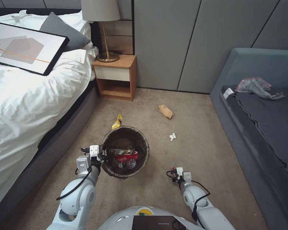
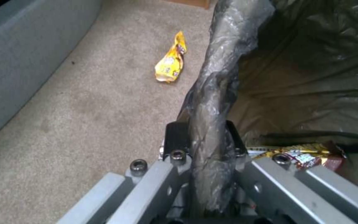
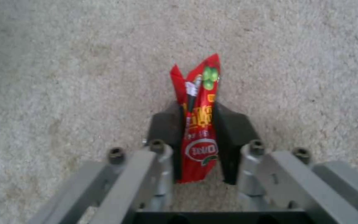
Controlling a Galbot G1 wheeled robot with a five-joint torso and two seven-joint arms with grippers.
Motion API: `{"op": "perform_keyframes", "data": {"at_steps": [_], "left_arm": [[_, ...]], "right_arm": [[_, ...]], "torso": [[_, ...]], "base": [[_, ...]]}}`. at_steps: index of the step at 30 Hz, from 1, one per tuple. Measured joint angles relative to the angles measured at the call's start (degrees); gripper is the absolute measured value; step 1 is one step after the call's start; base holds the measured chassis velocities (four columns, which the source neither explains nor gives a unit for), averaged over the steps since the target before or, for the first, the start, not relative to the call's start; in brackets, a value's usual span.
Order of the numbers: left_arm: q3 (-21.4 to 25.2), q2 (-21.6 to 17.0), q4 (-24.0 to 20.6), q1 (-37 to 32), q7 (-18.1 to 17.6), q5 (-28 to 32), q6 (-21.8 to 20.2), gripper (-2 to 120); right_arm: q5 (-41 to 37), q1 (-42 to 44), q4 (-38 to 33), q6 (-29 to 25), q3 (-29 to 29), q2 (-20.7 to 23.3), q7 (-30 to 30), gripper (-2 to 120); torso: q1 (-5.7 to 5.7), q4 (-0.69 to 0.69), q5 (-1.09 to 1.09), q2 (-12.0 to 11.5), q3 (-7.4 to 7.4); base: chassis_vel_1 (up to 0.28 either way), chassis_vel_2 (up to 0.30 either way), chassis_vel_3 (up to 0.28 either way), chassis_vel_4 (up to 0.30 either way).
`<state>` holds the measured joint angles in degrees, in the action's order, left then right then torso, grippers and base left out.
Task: Pick up the trash bin, then pick up the garbage from the floor and place it into the trash bin.
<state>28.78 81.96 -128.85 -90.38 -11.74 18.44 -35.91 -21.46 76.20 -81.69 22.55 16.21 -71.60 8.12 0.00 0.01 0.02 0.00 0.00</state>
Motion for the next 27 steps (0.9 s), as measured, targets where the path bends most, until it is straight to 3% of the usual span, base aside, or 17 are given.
{"op": "perform_keyframes", "data": {"at_steps": [4, 18, 23, 26, 27], "left_arm": [[-0.1, 0.0, 0.0, 0.0, 0.0, 0.0, 0.0, 0], [-0.2, 0.0, -0.1, 0.0, 0.0, 0.0, 0.0, 0], [-0.2, 0.0, 0.0, 0.0, 0.0, 0.0, 0.0, 0], [-0.5, -0.1, 0.4, 0.1, 0.0, 0.0, -0.1, 0], [-0.5, -0.1, 0.4, 0.1, 0.0, 0.0, -0.1, 0]], "right_arm": [[0.4, 0.1, 0.0, -0.2, 0.2, 0.1, -0.1, 0], [1.4, 0.5, -1.7, -2.3, 1.2, 0.5, -0.2, 0], [2.0, 1.7, -7.9, -8.3, 2.5, 0.7, -0.1, 0], [3.2, 2.0, -14.7, -22.5, 2.8, 0.5, -1.5, 0], [3.2, 2.0, -14.7, -22.5, 2.8, 0.5, -1.5, 0]], "torso": [[0.0, 0.0, -0.01, 0.0, 0.0], [0.0, -0.01, -0.01, 0.0, 0.0], [0.0, -0.02, -0.02, 0.0, 0.0], [0.0, -0.01, -0.03, 0.0, 0.0], [0.0, -0.01, -0.03, 0.0, 0.0]], "base": [[0.0, 0.0, 0.0, 0.0], [0.0, 0.0, 0.0, 0.0], [0.0, 0.0, 0.0, 0.0], [0.0, 0.0, 0.0, 0.0], [0.0, 0.0, 0.0, 0.0]]}}
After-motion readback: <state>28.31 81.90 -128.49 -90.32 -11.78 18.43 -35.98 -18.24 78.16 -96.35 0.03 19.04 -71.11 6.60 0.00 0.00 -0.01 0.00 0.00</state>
